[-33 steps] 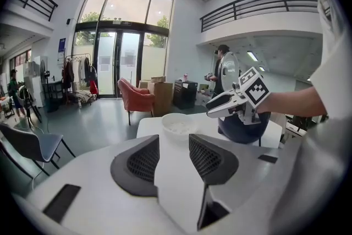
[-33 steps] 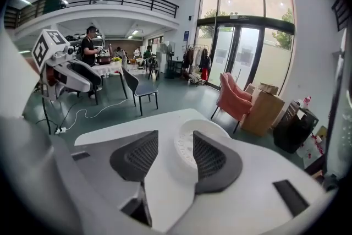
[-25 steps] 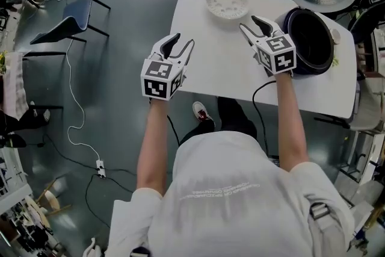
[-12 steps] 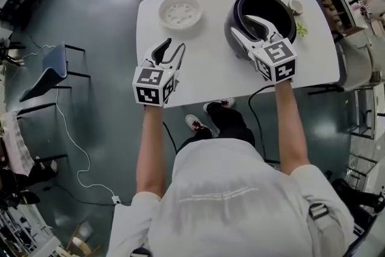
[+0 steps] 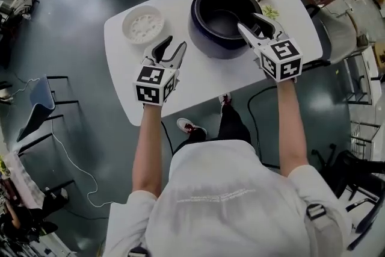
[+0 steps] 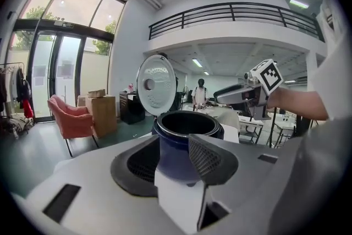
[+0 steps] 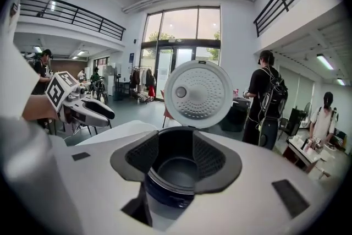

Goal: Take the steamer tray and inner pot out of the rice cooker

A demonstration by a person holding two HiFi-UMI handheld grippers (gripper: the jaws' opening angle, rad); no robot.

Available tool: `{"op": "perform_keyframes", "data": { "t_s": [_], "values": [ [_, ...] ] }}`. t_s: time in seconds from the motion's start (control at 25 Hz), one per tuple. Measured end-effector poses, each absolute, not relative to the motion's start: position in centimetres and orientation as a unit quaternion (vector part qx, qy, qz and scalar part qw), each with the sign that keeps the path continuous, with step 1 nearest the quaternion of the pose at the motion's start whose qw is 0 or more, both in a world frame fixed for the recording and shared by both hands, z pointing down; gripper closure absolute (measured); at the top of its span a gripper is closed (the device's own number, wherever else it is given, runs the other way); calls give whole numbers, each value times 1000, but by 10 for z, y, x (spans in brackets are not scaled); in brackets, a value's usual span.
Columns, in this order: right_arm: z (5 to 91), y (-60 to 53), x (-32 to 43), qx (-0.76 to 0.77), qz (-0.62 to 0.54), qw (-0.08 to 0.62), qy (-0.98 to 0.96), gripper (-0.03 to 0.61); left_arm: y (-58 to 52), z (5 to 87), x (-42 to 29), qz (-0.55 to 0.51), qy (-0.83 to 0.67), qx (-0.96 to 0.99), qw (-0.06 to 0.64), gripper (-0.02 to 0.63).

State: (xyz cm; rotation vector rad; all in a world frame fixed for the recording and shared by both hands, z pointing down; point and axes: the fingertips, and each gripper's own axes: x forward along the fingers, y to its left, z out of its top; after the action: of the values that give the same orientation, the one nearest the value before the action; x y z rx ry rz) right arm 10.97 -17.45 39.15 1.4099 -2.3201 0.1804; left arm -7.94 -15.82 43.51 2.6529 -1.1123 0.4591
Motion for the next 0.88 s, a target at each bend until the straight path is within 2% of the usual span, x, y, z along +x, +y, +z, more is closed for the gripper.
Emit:
{"op": "perform_keyframes", "data": {
  "t_s": [0.4, 0.68, 0.88],
  "values": [
    [409, -196, 183, 535, 112, 221, -807, 371, -188, 437, -16, 159, -355, 911, 136, 439],
    [441, -213, 202, 513, 163, 229, -811, 370, -210, 445, -1, 164, -384, 894, 162, 439],
    [461, -228, 210, 485, 202, 227, -820, 338, -220, 450, 6, 168, -402, 884, 173, 409]
  ]
}}
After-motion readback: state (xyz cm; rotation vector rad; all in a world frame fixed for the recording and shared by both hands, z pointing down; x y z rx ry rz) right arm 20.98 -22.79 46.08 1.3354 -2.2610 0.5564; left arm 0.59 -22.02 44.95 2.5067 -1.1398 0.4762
